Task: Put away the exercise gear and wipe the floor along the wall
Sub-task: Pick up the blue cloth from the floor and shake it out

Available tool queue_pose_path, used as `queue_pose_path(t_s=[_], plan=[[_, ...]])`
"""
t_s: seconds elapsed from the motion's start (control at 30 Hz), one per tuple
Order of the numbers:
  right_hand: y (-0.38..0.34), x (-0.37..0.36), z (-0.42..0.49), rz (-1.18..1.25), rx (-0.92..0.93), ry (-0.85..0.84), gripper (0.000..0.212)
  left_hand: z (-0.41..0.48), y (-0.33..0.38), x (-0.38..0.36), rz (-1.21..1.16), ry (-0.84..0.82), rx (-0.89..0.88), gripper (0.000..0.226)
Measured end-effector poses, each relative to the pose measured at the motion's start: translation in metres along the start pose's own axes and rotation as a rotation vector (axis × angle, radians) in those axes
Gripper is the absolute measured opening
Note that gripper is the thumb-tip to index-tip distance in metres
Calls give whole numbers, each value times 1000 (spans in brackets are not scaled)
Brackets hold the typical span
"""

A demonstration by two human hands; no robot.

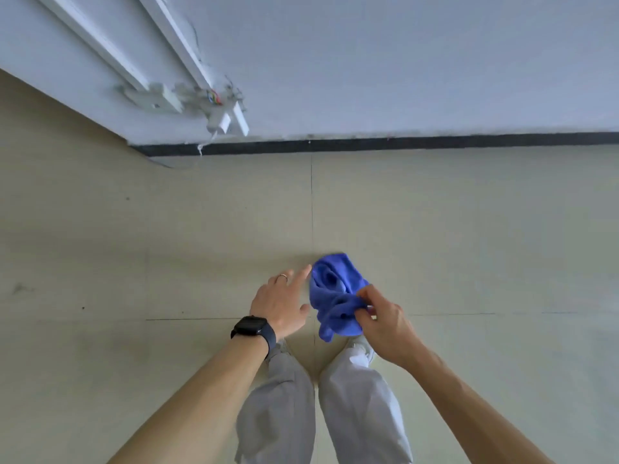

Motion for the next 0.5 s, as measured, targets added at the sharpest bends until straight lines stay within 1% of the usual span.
queue_pose_path(t_s=[0.1, 0.17, 0.27, 0.33, 0.4, 0.43, 0.5], plan=[[-37, 49, -82, 44, 13, 24, 12, -78, 56, 60, -109, -22, -110, 66], [-61, 81, -134, 90, 30, 77, 17, -129, 92, 97, -141, -9, -208, 55], [-92, 128, -207, 193, 72, 205, 24, -192, 137, 135, -200, -5, -287, 41], [-109, 153, -252, 271, 111, 285, 28, -221, 160, 151, -187, -25, -323, 33], [-120, 172, -295, 350, 162, 380, 33, -245, 184, 166, -155, -4, -386, 27], [-124, 181, -316, 392, 182, 437, 32, -257, 196, 175, -141, 20, -414, 22], [-130, 195, -358, 472, 220, 558, 24, -280, 218, 194, -118, 76, -476, 13]])
Point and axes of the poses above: each hand's wrist, its own z-axis towards the middle knuckle, its own x-axis out of the back of the hand, y = z × x, the point moved 4 cm from there along z, towards the middle knuckle, and after that the axes turned 1 degree about y, right-handed, at the moved point
